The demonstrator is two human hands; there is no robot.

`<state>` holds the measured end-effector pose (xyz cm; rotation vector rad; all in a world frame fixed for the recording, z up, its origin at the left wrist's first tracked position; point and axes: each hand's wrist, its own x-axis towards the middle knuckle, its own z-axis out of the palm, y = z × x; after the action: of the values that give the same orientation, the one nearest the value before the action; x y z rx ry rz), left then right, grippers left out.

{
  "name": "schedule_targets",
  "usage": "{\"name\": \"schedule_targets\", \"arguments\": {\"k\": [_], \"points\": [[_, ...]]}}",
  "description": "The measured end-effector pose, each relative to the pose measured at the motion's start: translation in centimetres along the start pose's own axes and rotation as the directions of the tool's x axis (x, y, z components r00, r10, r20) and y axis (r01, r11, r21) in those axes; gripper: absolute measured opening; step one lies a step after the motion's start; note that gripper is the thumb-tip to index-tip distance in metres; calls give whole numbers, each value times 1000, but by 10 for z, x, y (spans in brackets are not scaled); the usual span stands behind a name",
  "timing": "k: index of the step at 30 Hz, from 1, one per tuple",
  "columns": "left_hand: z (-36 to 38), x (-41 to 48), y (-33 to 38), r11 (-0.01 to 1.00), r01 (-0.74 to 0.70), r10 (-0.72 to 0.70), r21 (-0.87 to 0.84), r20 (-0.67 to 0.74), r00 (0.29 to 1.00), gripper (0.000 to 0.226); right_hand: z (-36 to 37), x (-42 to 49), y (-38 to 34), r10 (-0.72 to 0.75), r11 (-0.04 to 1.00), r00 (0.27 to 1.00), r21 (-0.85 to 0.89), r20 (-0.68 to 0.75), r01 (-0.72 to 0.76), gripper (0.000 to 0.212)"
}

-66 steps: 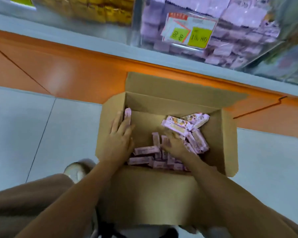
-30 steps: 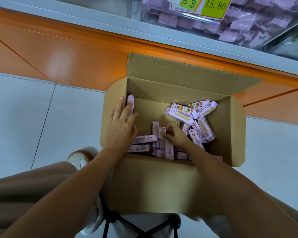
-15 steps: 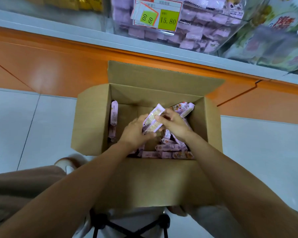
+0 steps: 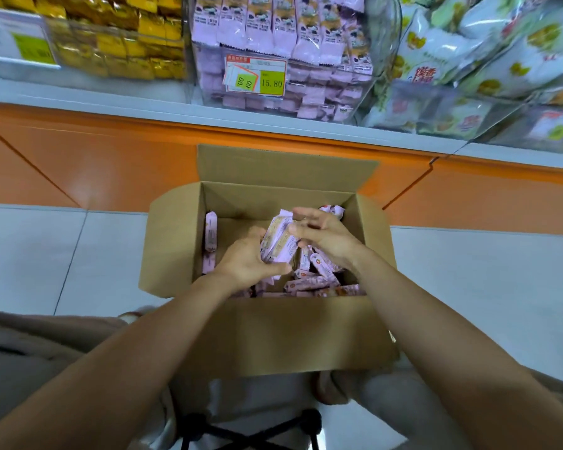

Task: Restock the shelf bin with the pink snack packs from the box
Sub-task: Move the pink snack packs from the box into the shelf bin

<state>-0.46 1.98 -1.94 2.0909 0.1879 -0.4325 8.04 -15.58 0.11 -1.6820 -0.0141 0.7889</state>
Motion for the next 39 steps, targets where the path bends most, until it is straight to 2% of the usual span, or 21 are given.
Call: {"name": "schedule_targets", "arguments": {"k": [2,5,7,10,12,14,18,20,22,24,27,30,33,34,36,39], "points": [[-3,-6,9,999,-40,40,-16,-18,999,48,-2,-7,-8,-37,999,999,-20,-16,37,50],[-11,-15,22,967,-50,64,-250,49,997,29,-2,-20,-24,-92,994,996,-66,17,93,46],[-18,-22,27,920,-16,74,-391,134,988,31,-3,-29,-32,-98,993,990,-54,104,104,46],[-25,-33,30,876,54,85,-480,263,961,38,-1,-37,-40,-109,992,980,-39,167,117,38],[-27,-36,33,897,21,98,-441,246,964,31,5,-41,-46,-116,988,986,-88,116,127,28],[-26,-40,41,941,-38,99,-338,165,981,35,14,-45,-52,-110,985,994,-135,24,112,25],[-20,-45,55,992,-114,119,46,-136,983,33,29,-50,-68,-82,981,992,-180,-96,64,31],[-25,-47,59,990,-131,136,44,-170,976,32,30,-57,-77,-101,971,992,-227,-81,81,44],[-35,-51,63,976,-142,129,-163,-91,988,24,25,-66,-85,-113,964,993,-244,-13,107,51],[-44,-59,68,929,-128,132,-348,-12,991,22,19,-73,-90,-156,956,987,-245,45,162,47],[-50,-64,77,907,-125,148,-403,26,989,26,19,-83,-97,-217,940,976,-265,20,215,38],[-54,-67,92,883,-127,161,-452,37,986,20,23,-92,-114,-267,922,964,-291,-2,255,30],[-60,-63,106,874,-119,99,-472,-67,993,21,25,-101,-135,-324,908,946,-290,-28,302,19],[-64,-61,110,867,-111,67,-487,-108,992,26,24,-102,-141,-350,909,935,-265,-58,323,26],[-69,-54,120,791,-81,-23,-607,-160,987,27,22,-102,-148,-417,893,900,-238,-126,381,45],[-76,-49,141,571,-48,-161,-819,-169,972,24,26,-107,-139,-557,801,822,-339,-121,493,59]]}}
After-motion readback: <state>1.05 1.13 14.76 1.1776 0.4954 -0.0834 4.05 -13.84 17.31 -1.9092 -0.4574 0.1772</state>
